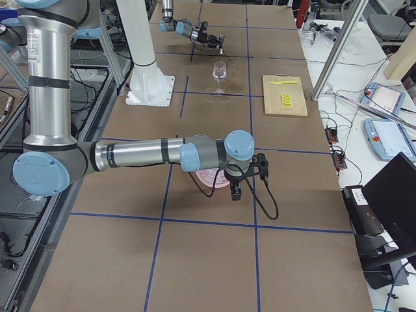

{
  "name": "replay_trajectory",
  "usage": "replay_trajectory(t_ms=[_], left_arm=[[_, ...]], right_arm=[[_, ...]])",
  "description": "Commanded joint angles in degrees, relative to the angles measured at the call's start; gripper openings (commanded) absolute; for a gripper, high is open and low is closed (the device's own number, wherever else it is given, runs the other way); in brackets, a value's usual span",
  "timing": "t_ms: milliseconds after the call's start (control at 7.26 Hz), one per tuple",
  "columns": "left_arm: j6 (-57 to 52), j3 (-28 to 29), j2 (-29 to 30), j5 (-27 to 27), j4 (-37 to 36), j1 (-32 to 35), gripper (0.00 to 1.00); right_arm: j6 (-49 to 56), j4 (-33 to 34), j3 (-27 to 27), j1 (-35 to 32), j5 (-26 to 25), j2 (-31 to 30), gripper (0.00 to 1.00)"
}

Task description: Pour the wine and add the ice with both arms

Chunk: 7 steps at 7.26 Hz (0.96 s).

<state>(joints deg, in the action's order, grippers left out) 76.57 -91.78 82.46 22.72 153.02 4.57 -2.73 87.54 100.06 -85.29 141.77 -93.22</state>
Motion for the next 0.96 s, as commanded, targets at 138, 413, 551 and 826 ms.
replay_trajectory(t_ms=[138, 413, 551, 826], left_arm=[[-0.8, 0.2, 0.2, -0.1, 0.0, 0.0, 0.30], [-2.3, 0.6, 0.3, -0.3, 0.1, 0.1, 0.06], [-2.8, 0.2, 0.3, -0.3, 0.5, 0.1, 0.00], [-2.9, -1.1, 0.3, -0.5, 1.1, 0.3, 0.00]], right_arm=[[0.0, 0.0, -0.2, 0.0, 0.0, 0.1, 1.00], [0.0, 0.0, -0.2, 0.0, 0.0, 0.1, 1.00], [0.0, 0.0, -0.2, 0.0, 0.0, 0.1, 1.00], [-0.1, 0.0, 0.0, 0.0, 0.0, 0.1, 1.00]])
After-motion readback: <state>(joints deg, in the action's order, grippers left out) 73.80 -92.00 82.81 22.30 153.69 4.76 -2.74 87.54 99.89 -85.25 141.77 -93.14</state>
